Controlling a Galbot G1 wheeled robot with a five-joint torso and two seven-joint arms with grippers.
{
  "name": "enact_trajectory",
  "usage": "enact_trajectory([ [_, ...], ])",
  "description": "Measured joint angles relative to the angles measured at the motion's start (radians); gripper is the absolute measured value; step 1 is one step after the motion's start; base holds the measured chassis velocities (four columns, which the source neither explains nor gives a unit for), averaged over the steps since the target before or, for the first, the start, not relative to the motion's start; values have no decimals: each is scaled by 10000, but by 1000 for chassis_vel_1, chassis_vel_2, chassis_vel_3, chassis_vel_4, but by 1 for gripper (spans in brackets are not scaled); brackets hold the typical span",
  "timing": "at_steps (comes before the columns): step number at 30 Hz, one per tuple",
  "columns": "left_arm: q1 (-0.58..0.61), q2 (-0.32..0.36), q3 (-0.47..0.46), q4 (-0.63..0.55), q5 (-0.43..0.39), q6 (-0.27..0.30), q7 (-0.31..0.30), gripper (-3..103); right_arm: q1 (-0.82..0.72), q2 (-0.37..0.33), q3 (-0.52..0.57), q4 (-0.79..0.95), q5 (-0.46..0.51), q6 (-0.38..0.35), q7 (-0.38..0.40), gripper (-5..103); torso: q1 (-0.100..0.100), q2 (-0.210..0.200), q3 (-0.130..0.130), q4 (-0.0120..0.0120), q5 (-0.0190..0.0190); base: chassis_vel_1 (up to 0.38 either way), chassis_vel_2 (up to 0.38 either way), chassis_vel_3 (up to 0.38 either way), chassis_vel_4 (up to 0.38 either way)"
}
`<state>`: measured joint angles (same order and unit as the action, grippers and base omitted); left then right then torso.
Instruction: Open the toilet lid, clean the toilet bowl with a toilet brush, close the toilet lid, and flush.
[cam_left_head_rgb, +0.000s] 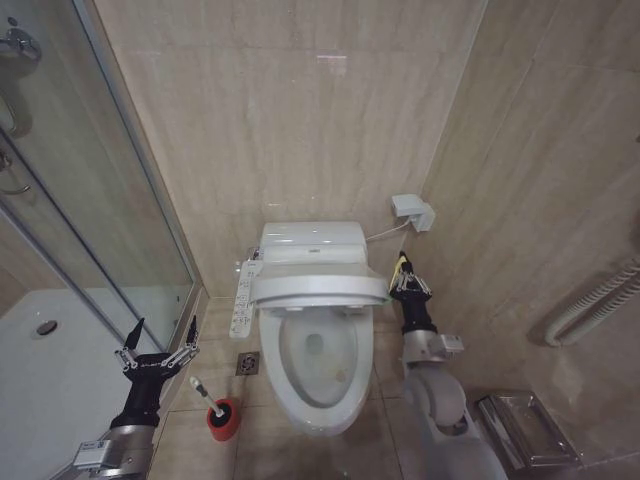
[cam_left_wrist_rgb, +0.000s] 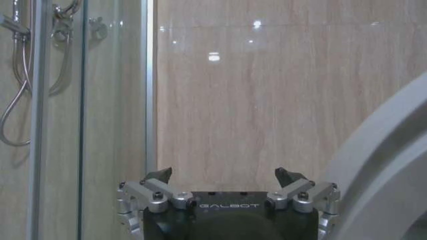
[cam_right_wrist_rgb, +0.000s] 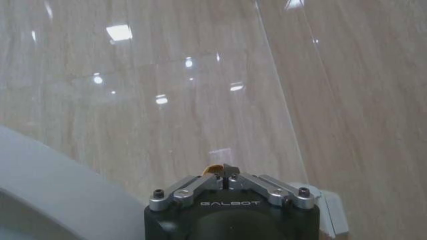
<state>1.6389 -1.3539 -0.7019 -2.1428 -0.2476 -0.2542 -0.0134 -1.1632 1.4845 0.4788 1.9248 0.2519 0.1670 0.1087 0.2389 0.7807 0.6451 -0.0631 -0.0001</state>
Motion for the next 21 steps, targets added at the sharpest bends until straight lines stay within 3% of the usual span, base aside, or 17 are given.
enact_trajectory([
  [21, 0, 1, 0, 0, 0, 0, 0, 100, 1912, -20, -328, -1291, 52, -121, 210, 1, 0, 0, -1, -5, -2, 0, 0, 0, 0],
])
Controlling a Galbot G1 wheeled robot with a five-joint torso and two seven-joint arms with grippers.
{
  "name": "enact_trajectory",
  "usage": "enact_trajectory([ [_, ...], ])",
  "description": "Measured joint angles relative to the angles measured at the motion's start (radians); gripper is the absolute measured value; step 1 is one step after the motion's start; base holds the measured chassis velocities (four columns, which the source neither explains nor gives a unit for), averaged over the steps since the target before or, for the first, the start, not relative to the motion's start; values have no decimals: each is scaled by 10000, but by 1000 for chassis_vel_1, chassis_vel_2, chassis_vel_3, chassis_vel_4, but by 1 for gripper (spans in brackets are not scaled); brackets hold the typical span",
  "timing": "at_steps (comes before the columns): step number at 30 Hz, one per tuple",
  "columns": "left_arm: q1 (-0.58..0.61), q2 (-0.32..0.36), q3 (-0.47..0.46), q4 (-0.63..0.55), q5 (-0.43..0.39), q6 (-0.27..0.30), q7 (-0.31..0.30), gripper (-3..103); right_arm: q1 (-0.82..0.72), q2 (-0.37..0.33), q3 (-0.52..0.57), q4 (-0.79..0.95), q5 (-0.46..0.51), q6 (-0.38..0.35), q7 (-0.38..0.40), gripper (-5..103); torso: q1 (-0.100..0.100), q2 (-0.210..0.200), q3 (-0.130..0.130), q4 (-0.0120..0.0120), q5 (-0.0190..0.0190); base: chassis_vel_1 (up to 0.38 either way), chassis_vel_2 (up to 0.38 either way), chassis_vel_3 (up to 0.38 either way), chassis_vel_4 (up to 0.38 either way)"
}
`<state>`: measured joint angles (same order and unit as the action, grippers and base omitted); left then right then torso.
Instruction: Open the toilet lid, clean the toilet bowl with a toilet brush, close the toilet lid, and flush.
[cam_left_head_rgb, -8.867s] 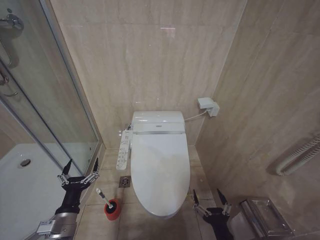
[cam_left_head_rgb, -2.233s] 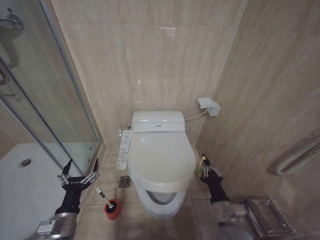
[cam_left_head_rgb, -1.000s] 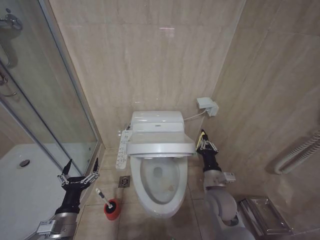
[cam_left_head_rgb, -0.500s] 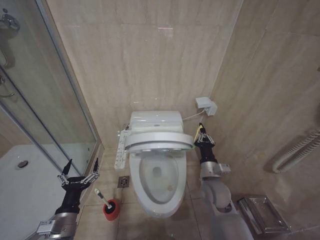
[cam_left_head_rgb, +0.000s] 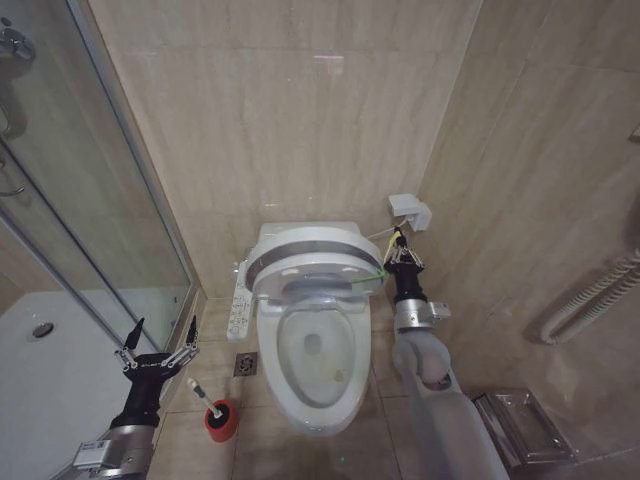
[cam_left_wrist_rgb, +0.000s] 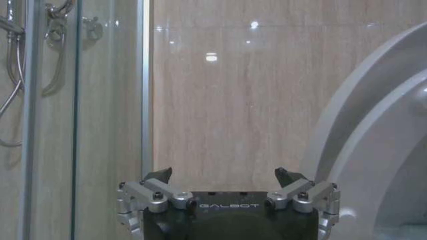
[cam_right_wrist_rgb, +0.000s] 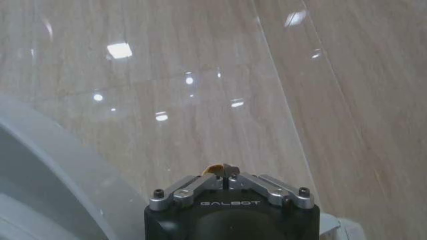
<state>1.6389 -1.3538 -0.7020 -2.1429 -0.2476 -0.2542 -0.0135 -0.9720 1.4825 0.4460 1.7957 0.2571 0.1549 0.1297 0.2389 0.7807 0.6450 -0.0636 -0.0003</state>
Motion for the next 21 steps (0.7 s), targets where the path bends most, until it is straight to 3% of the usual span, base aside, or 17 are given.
enact_trajectory([
  [13, 0, 0, 0, 0, 0, 0, 0, 100, 1241, 362, -257, -1135, -248, 70, 176, 1, 0, -1, 2, -3, 4, 0, 0, 0, 0],
  [21, 0, 0, 0, 0, 0, 0, 0, 100, 1903, 340, -311, -1378, -495, 61, 205, 1, 6, -6, 7, 10, 8, 0, 0, 0, 0],
])
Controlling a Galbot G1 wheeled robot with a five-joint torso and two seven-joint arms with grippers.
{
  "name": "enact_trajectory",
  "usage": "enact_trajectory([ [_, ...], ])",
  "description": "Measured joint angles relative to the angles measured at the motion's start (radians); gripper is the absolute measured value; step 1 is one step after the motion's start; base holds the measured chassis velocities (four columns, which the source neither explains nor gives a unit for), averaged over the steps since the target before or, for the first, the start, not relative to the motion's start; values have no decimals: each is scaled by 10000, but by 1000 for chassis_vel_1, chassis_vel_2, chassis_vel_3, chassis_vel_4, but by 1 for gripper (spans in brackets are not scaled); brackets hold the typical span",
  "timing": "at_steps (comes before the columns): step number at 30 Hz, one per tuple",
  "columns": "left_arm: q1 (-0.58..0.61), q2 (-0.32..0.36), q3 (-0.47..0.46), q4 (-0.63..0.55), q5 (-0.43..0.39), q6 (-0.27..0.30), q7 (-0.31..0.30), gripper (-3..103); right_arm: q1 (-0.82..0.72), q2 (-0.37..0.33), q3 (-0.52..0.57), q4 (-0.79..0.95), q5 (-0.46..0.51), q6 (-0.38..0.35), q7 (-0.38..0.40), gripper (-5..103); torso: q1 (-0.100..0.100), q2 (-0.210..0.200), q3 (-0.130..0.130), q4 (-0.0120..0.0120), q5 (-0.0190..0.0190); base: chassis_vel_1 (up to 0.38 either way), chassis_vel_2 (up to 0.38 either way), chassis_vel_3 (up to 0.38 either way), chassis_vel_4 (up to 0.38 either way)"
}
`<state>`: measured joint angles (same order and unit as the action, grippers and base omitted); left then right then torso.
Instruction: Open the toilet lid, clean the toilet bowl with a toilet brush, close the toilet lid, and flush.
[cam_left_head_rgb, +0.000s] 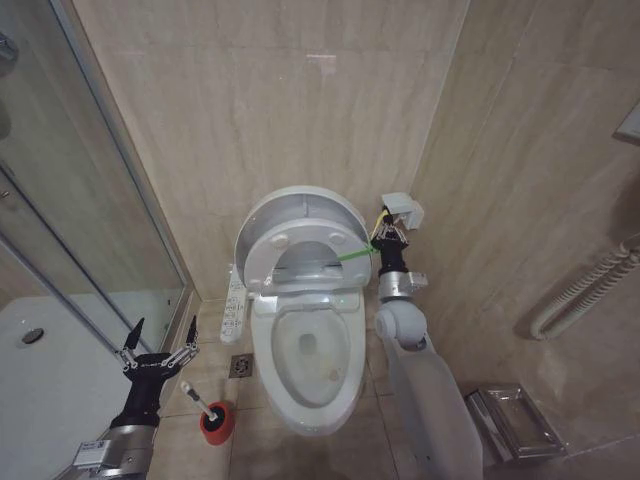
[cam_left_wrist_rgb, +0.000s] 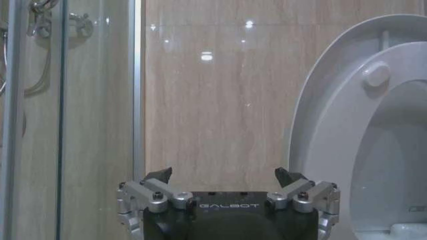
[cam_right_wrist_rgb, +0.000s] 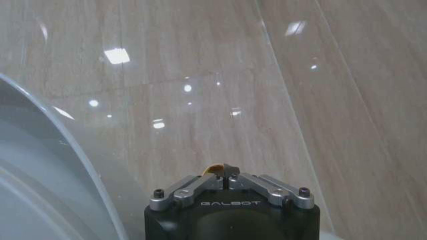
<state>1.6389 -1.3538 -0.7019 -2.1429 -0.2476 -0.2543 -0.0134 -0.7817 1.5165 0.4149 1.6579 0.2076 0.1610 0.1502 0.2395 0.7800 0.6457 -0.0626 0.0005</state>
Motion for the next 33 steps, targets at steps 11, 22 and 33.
enact_trajectory([
  [11, 0, 0, 0, 0, 0, 0, 0, 100, 870, 200, 258, -745, -725, 199, 96, 1, -1, 0, -2, 6, -6, 0, 0, 0, 0],
  [22, 0, 0, 0, 0, 0, 0, 0, 100, 1480, -258, 442, -1496, -1425, 390, -55, 1, -5, 4, -5, 7, -6, 0, 0, 0, 0],
  [33, 0, 0, 0, 0, 0, 0, 0, 100, 2027, -431, 548, -2492, -1876, 508, -127, 1, -6, 6, -7, 0, -8, 0, 0, 0, 0],
])
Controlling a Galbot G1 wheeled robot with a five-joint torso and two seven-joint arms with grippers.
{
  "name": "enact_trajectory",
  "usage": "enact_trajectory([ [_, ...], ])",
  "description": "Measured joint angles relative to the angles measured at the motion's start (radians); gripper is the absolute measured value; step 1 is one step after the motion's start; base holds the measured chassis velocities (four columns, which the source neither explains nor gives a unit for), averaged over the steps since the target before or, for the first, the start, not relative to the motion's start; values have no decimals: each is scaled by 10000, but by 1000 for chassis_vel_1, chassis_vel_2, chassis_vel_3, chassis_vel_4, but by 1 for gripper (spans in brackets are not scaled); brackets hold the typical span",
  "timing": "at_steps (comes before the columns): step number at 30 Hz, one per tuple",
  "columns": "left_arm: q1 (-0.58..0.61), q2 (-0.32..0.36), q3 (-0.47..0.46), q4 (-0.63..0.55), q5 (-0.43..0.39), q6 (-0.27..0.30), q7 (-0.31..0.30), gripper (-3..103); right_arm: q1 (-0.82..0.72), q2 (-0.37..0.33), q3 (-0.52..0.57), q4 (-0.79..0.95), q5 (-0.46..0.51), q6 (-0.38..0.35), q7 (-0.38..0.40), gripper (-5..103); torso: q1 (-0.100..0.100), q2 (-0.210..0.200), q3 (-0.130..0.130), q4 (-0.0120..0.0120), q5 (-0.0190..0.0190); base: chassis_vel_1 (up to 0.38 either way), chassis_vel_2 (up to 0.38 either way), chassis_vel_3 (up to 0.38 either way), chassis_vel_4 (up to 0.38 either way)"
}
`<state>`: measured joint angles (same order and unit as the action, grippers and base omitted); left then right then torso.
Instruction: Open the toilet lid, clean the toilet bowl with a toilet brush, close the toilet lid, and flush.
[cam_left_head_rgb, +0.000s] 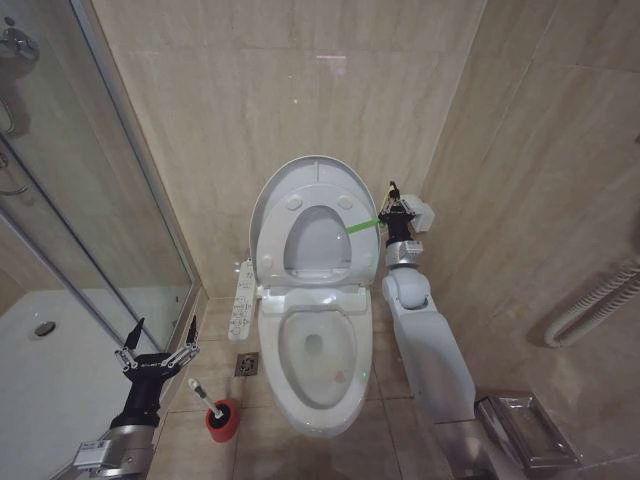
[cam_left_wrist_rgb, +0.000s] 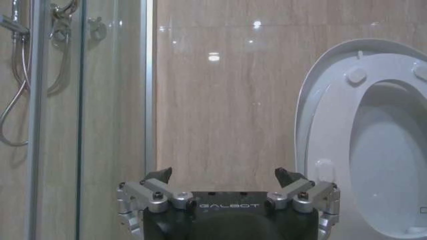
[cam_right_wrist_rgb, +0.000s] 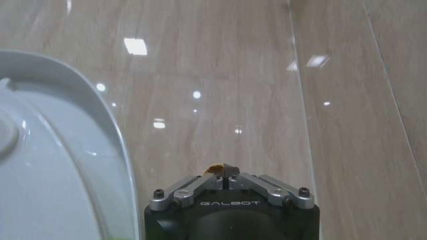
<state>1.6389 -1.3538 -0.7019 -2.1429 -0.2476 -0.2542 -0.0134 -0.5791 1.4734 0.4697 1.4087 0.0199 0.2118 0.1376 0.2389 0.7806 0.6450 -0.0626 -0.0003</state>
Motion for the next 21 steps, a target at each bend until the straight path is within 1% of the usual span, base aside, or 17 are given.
enact_trajectory([
  [3, 0, 0, 0, 0, 0, 0, 0, 100, 214, -142, 60, -407, -94, -2, -1, 1, 1, -1, 2, 4, 4, 0, 0, 0, 0],
  [7, 0, 0, 0, 0, 0, 0, 0, 100, 488, -237, 69, -717, -113, -13, 52, 1, 3, -3, 5, 1, 6, 0, 0, 0, 0],
  [10, 0, 0, 0, 0, 0, 0, 0, 100, 670, -247, 60, -878, -117, -17, 91, 1, 3, -4, 6, 3, 7, 0, 0, 0, 0],
  [15, 0, 0, 0, 0, 0, 0, 0, 100, 1149, -249, 66, -1252, -429, 107, 178, 1, 4, -5, 7, -2, 7, 0, 0, 0, 0],
  [21, 0, 0, 0, 0, 0, 0, 0, 100, 1782, -239, 28, -1693, -488, 207, 251, 1, 4, -5, 5, -2, 3, 0, 0, 0, 0],
])
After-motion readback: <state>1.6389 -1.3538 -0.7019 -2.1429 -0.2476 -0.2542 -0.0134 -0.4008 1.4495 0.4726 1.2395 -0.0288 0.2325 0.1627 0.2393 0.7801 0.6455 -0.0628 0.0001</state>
